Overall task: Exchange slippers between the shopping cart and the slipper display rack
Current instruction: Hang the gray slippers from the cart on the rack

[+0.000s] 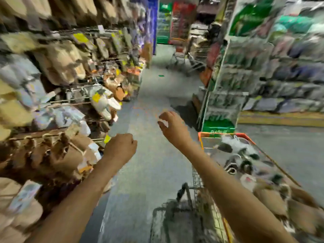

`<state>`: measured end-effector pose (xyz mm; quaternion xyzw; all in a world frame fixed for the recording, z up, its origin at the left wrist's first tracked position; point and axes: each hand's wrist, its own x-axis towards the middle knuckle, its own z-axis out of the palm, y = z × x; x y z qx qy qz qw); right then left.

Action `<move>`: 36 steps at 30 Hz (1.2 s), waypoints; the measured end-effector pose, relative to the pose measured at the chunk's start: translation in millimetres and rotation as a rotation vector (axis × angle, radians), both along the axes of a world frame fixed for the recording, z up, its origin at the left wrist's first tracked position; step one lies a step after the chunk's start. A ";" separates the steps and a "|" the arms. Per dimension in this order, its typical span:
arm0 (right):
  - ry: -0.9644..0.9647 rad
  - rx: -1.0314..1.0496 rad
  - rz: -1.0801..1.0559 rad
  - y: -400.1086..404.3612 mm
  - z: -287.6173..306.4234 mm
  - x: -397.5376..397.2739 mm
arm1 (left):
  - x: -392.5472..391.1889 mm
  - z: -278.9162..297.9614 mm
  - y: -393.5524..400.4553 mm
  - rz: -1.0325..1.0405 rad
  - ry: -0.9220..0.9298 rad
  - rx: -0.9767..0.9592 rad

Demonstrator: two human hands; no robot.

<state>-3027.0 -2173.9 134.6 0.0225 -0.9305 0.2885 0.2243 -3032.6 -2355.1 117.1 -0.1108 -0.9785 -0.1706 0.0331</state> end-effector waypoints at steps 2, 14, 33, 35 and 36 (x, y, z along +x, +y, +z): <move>-0.026 -0.012 -0.181 57.9 -9.0 25.9 | -3.9 -7.8 53.8 -0.136 -0.017 -0.042; -0.197 -0.200 -0.893 237.6 -69.8 126.7 | -9.7 -68.1 286.7 -0.722 -0.150 -0.074; -0.713 -0.119 -1.216 355.4 -169.9 32.9 | -106.5 -165.2 435.5 -1.187 -0.328 -0.401; -0.807 -0.027 -1.104 364.2 -173.1 25.8 | -109.3 -174.4 442.9 -1.204 -0.331 -0.418; -0.834 0.008 -1.052 368.1 -174.4 22.0 | -111.3 -178.3 446.3 -1.208 -0.325 -0.426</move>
